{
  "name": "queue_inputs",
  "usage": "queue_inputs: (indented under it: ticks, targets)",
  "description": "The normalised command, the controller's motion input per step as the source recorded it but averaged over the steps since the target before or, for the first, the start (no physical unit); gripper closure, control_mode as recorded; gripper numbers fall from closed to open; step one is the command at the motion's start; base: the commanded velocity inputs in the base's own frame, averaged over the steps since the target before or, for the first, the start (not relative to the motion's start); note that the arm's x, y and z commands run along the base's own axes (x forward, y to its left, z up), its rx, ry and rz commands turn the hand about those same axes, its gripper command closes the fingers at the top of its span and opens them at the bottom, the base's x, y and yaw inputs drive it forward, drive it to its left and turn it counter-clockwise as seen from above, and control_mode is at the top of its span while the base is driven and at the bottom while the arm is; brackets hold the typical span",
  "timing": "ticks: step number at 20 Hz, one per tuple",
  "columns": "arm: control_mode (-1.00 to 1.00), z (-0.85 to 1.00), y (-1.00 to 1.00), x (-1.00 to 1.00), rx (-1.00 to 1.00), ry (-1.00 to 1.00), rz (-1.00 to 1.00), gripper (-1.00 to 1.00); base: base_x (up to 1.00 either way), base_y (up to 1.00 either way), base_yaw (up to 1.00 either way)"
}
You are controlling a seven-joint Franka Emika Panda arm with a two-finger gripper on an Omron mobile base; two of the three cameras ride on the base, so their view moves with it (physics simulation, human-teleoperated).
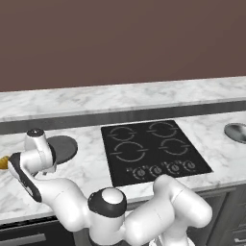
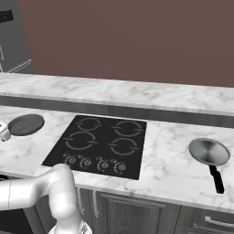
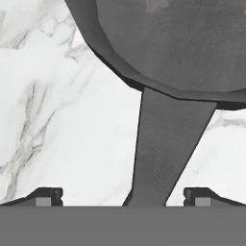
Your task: Place both pans onto different burners. Then place the squash and the fish on different pans.
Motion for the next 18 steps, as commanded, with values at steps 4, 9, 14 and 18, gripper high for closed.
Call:
queue_inputs:
  ticks: [4,9,14,18]
  targets:
    - [-1.0,0.01,0.09,0.0,0.05,0.0,-0.03,-1.0,0.0,0.0,0.0]
    - [-1.0,0.0,0.25,0.0,0.01,0.0,-0.05,-1.0,0.0,0.0,0.0]
    - [-1.0,0.0,0.37,0.0,0.0,0.0,-0.07,-1.0,0.0,0.0,0.0]
    - [-1.0,0.0,0.2,0.0,0.0,0.0,-0.03,-1.0,0.0,0.0,0.0]
